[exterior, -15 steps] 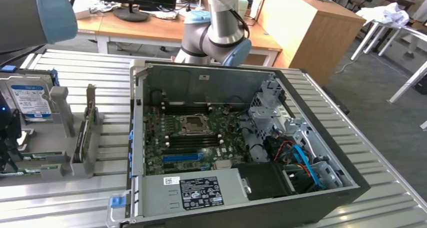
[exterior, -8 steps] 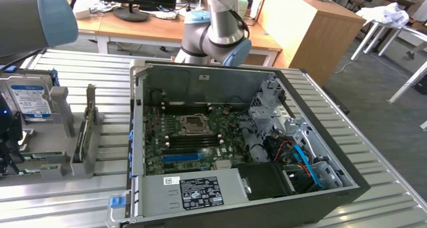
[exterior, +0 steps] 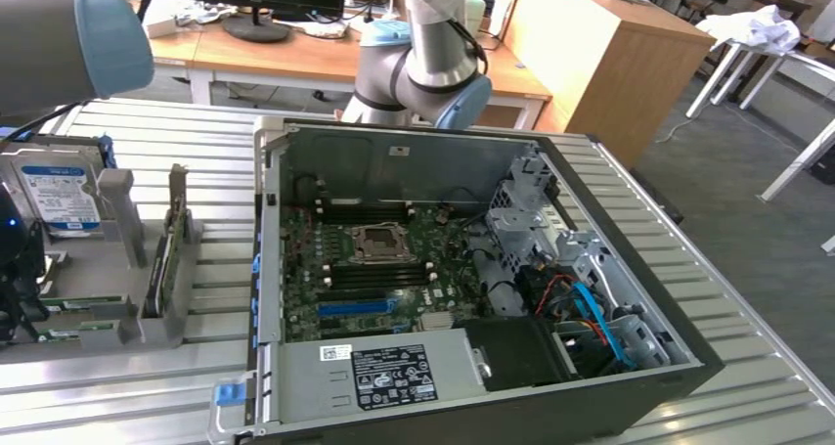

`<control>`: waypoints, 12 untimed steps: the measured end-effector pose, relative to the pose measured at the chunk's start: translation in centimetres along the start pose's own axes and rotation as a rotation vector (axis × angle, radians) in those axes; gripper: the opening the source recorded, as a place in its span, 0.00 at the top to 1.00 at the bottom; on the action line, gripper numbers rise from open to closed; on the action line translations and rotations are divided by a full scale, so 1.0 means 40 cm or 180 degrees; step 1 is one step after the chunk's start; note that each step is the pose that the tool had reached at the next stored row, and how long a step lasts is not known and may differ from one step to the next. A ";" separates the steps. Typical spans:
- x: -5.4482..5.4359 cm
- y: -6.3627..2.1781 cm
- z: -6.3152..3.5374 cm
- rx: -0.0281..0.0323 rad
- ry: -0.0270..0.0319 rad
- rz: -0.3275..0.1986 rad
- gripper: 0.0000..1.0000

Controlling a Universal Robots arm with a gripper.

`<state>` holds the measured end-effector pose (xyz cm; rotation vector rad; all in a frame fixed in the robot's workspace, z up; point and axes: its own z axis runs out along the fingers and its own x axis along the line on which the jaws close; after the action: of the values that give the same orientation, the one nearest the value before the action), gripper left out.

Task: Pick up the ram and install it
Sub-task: 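Pick up the ram and move it above insertion slot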

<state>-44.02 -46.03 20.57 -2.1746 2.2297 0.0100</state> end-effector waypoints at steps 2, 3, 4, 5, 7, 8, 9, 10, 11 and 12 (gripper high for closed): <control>0.000 -0.002 0.000 0.0001 -0.0001 0.0001 0.69; 0.000 -0.004 0.001 0.0001 0.0000 0.0000 0.69; 0.000 -0.007 0.001 0.0001 -0.0001 0.0000 0.69; 0.001 -0.009 0.001 0.0001 -0.0001 0.0000 0.69; 0.001 -0.013 0.001 0.0000 0.0000 0.0000 0.69; 0.001 -0.016 0.001 0.0000 0.0000 0.0000 0.69; 0.002 -0.019 0.001 0.0000 0.0000 0.0000 0.69; 0.002 -0.022 0.001 0.0000 0.0000 0.0000 0.69; 0.002 -0.025 0.002 0.0000 0.0000 0.0000 0.69; 0.003 -0.028 0.002 0.0000 0.0000 0.0000 0.69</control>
<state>-42.89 -46.16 20.52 -2.1745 2.2296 0.0100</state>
